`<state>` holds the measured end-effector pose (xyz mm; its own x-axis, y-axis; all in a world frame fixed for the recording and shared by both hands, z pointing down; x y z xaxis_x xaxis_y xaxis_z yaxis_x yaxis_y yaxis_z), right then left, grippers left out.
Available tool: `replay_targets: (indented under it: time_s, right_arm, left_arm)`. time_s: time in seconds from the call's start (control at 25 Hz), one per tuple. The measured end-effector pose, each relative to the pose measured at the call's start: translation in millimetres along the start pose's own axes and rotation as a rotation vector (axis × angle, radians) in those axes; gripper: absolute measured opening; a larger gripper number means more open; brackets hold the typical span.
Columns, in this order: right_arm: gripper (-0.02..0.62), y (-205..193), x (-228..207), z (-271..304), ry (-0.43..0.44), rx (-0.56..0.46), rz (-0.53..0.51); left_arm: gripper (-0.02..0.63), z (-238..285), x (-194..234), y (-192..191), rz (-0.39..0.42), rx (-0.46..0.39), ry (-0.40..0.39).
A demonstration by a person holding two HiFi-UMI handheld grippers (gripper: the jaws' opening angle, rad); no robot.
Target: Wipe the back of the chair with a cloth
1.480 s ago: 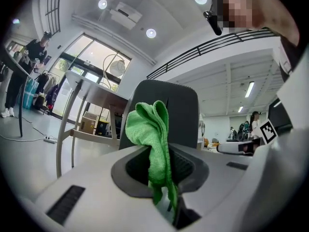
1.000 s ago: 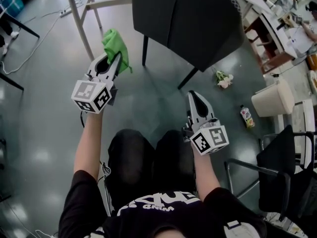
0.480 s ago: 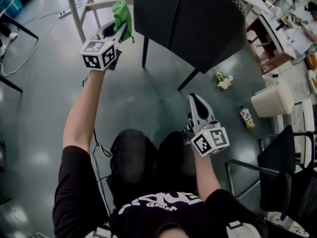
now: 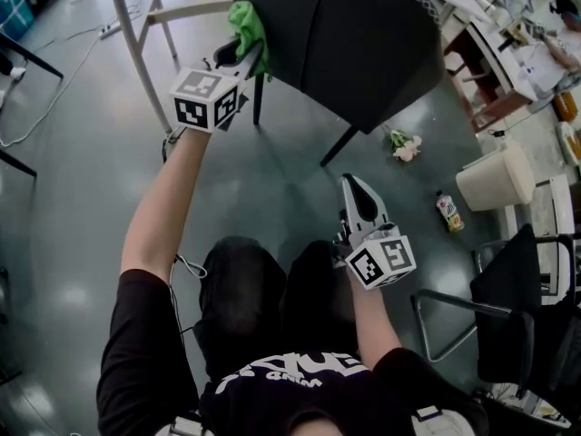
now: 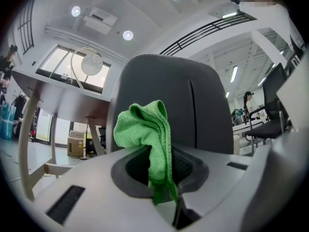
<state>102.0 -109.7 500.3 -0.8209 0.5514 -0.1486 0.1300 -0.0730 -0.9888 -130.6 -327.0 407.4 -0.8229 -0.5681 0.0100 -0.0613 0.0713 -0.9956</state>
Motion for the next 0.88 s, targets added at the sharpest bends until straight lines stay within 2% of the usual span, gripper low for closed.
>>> replay_targets:
  time_s: [0.52,0.72,0.88]
  right_arm:
    - [-0.003,-4,-2,-15,-0.013,-0.010,0.008]
    - [-0.003,-5,-6,-21,-0.028,-0.012,0.011]
    - [-0.003,-7,-11,-25,-0.038,-0.007,0.015]
  left_arm:
    - [0.063,23,-176,19,-0.002,-0.040,-0.339]
    - [0.063,30,-226,32,-0.019,-0.060,-0.448]
    - [0.063,28,-245,30,-0.035,-0.058,-0.495]
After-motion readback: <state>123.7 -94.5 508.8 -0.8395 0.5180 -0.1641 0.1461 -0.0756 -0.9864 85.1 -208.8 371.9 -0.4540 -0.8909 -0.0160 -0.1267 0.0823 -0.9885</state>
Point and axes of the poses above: the fingertips, and each gripper's own axes: z forward along the fingers, x to its left, y out of its top, the point moved 4 cm from there along -z, backward along the fingers, and after that the axes turned 6 degrees about -z, right-handed, at the moved point
